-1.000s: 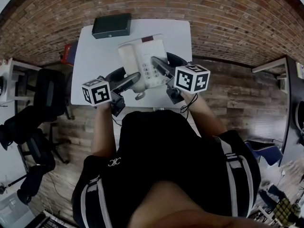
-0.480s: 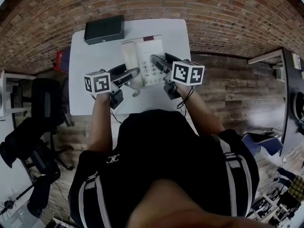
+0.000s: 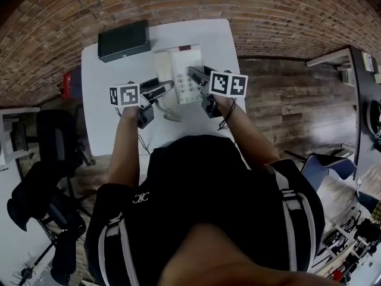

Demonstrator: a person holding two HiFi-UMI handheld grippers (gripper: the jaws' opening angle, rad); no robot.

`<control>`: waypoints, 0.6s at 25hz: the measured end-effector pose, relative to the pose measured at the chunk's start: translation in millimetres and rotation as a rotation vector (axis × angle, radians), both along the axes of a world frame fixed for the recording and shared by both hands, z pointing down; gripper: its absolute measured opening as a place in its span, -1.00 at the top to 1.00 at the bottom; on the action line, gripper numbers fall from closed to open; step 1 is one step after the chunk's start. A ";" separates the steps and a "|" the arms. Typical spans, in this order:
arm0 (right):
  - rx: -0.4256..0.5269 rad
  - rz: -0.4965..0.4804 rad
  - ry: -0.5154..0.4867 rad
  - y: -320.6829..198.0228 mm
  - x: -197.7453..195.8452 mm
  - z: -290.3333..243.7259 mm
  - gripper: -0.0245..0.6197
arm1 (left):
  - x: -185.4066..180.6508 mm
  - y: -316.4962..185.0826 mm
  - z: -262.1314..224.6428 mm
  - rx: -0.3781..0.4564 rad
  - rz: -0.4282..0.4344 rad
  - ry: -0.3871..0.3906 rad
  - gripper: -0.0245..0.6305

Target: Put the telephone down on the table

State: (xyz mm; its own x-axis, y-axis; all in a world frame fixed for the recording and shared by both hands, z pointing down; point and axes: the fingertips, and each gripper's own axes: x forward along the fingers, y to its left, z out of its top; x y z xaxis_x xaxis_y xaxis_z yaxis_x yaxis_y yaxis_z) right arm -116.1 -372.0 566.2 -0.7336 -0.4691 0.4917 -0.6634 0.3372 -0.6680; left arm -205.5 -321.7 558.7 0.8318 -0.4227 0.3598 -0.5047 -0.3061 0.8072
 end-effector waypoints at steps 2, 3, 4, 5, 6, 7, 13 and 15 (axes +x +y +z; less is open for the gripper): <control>-0.027 0.015 0.013 -3.3 -0.5 11.8 0.20 | -1.1 -4.7 11.7 -0.023 0.019 -0.001 -0.19; -0.041 0.021 0.020 -5.4 -0.8 17.7 0.20 | -1.7 -7.4 17.6 -0.038 0.027 0.000 -0.19; -0.054 0.025 0.026 -7.9 -1.0 23.5 0.20 | -2.3 -10.4 23.6 -0.051 0.034 0.002 -0.19; -0.065 0.028 0.033 -10.7 -1.3 29.4 0.20 | -2.8 -13.5 29.6 -0.064 0.040 0.005 -0.19; -0.074 0.031 0.038 -13.7 -1.5 35.2 0.20 | -3.2 -16.6 35.5 -0.077 0.044 0.010 -0.19; -0.082 0.033 0.042 -16.9 -1.6 41.3 0.20 | -3.4 -19.9 41.3 -0.088 0.045 0.016 -0.19; -0.148 0.040 0.067 -29.5 0.6 74.5 0.20 | -1.8 -34.5 73.5 -0.149 0.041 0.052 -0.19; -0.166 0.043 0.076 -32.1 2.6 83.6 0.20 | 0.2 -37.4 81.9 -0.168 0.040 0.062 -0.19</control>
